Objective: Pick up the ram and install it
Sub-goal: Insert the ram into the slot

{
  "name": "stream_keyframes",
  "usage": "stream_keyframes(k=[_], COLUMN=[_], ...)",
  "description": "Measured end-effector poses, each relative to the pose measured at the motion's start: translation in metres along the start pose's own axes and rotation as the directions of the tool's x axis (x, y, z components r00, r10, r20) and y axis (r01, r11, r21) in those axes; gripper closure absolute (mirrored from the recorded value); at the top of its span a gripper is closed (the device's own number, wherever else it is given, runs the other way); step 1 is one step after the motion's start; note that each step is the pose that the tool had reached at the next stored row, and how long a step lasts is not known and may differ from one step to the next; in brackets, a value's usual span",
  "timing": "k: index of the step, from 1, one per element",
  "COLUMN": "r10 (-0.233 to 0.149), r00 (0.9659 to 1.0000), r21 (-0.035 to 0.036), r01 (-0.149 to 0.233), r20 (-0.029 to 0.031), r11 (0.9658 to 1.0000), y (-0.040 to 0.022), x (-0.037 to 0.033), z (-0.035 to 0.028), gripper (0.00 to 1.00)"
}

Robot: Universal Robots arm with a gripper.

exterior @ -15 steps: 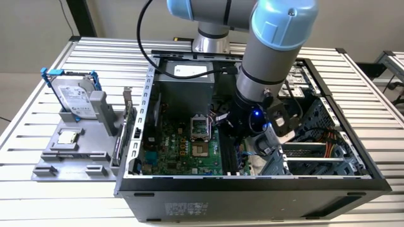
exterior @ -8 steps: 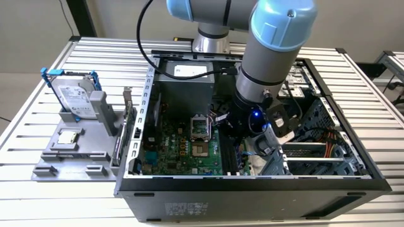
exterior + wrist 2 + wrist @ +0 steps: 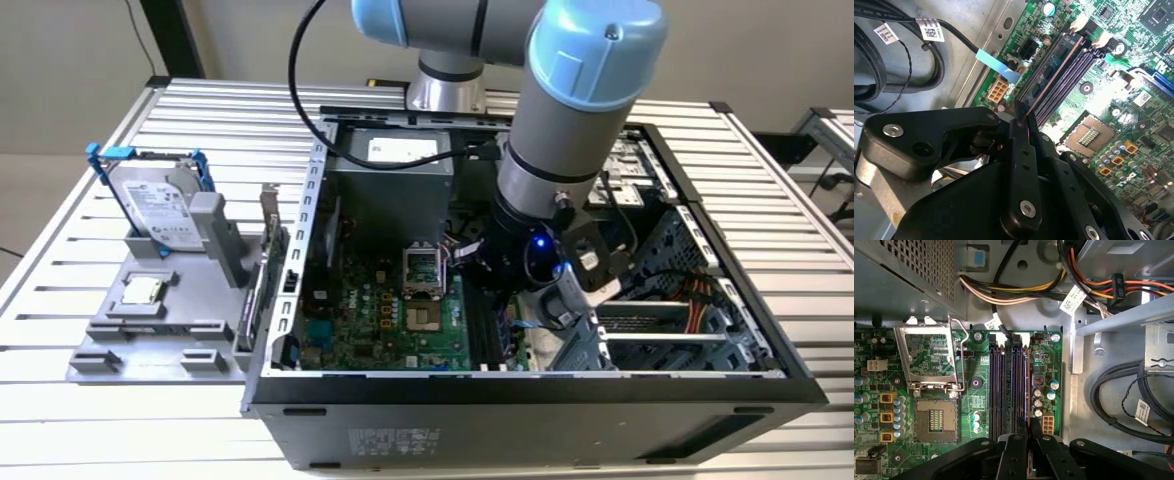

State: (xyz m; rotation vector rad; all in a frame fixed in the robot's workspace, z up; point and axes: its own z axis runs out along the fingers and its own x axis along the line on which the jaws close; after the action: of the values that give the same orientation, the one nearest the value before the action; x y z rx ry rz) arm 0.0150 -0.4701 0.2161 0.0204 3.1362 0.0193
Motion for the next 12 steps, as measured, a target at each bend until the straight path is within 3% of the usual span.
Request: stream_keyframes(k=[12], r10=[0.0], r00=[1.0], r21=[0.0002], r01=[0.0], r20=[0.0], r11=[1.0], y=[0.0012], x=[0.0004], z=[0.0043], gripper=[1.0])
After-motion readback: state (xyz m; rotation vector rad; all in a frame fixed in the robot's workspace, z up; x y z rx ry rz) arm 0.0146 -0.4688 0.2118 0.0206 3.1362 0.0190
